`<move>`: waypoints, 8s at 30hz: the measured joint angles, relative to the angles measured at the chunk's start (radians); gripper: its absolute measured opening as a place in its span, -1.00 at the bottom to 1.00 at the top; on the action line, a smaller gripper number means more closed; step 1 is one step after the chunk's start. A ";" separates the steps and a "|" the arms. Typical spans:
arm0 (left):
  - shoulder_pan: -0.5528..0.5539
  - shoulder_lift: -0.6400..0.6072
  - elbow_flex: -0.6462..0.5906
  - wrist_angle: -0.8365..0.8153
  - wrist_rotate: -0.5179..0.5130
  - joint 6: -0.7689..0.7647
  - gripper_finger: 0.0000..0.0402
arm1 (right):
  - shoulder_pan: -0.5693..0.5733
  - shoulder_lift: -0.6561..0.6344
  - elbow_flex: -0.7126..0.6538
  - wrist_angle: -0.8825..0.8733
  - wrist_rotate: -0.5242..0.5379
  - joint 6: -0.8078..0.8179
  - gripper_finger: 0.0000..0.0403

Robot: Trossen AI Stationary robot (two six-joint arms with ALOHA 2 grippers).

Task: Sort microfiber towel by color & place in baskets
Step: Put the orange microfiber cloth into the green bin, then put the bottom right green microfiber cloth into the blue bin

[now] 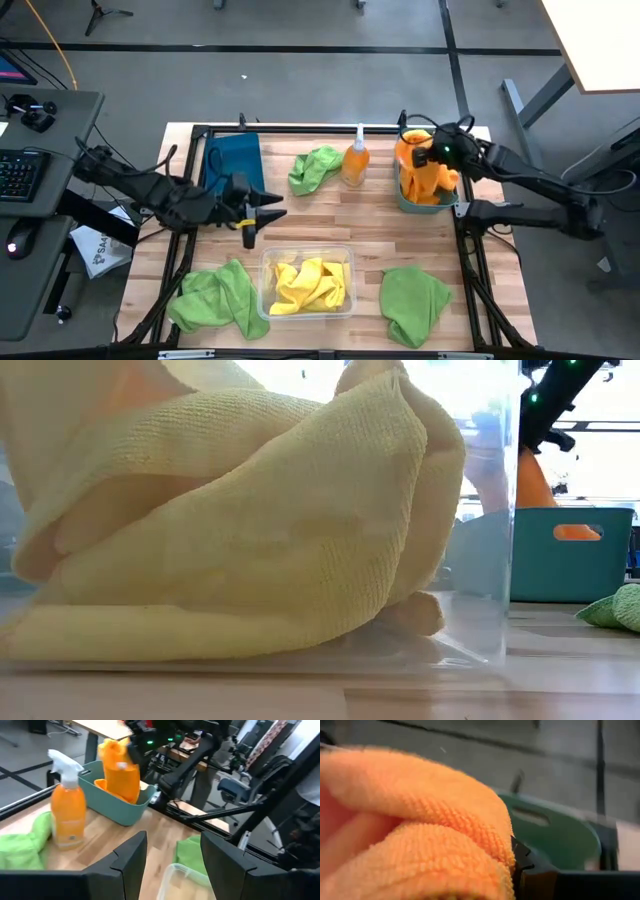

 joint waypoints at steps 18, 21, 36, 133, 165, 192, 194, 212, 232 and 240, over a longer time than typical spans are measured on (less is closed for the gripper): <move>-0.107 -0.015 0.000 0.019 -0.109 -0.008 -0.13 | -0.255 0.010 -0.281 0.131 -0.342 0.457 -0.90; -0.104 -0.015 0.000 0.019 -0.114 -0.006 -0.13 | -0.255 0.010 -0.282 0.153 -0.359 0.449 -0.73; -0.084 -0.015 0.000 0.026 -0.146 0.019 -0.13 | -0.268 0.008 -0.084 -0.063 -0.370 0.253 0.44; 0.007 -0.013 0.000 -0.045 -0.032 0.001 -0.13 | -0.267 0.227 0.168 -0.753 -1.315 -0.510 0.48; 0.007 -0.013 0.000 -0.045 -0.071 0.004 -0.13 | -0.186 0.341 0.122 -0.273 -0.638 -0.311 -0.13; 0.041 0.012 0.000 -0.043 -0.073 0.003 -0.13 | -0.189 0.342 -0.057 -0.212 -0.127 -0.124 -0.15; 0.042 0.014 0.000 -0.046 -0.073 0.003 -0.13 | -0.187 0.342 -0.033 -0.188 -0.212 -0.140 -0.15; 0.042 0.013 0.000 -0.044 -0.039 0.001 -0.13 | -0.234 0.237 0.088 -0.142 -0.355 -0.099 -0.15; 0.054 0.008 0.000 -0.125 0.035 0.028 -0.13 | 0.769 0.043 0.046 -0.239 -0.802 0.636 -0.15; 0.054 0.004 0.000 -0.133 0.049 0.029 -0.13 | 1.138 0.216 -0.056 0.002 -0.734 0.909 0.08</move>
